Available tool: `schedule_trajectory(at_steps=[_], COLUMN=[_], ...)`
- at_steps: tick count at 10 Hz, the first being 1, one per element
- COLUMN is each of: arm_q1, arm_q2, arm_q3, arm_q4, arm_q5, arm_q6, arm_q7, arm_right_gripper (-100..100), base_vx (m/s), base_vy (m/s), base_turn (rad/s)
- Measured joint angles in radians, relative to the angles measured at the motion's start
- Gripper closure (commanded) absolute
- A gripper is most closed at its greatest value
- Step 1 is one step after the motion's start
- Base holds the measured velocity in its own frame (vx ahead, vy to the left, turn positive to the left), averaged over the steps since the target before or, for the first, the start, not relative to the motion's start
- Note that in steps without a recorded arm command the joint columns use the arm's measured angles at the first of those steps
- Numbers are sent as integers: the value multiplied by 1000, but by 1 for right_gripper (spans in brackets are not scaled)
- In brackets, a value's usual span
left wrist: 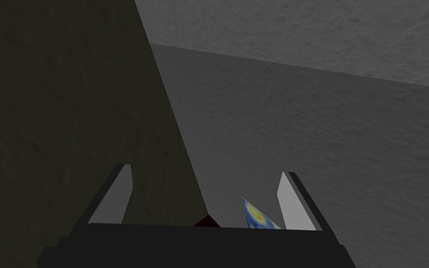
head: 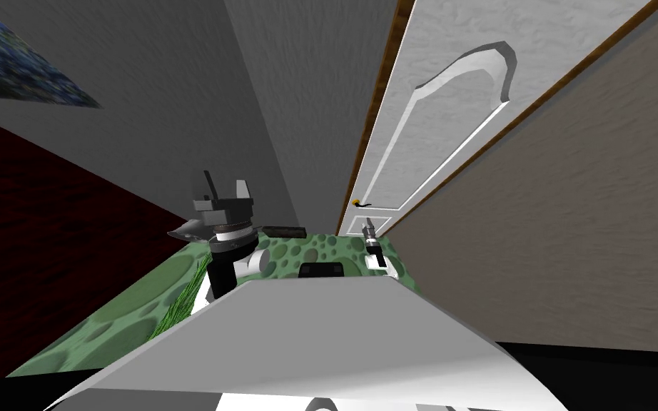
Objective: Pull the door open
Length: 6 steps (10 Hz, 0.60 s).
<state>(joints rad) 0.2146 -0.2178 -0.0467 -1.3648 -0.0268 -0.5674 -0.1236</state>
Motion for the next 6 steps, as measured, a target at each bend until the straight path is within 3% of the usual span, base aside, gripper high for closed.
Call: schedule_trajectory(at_steps=[6], arm_q1=[-40], arm_q2=[-30], arm_q3=[-9], arm_q4=[146], arm_q5=[-7], arm_q6=[-22], arm_q7=[-14], arm_right_gripper=[-100], base_vx=[84], base_vy=[-62], base_turn=[65])
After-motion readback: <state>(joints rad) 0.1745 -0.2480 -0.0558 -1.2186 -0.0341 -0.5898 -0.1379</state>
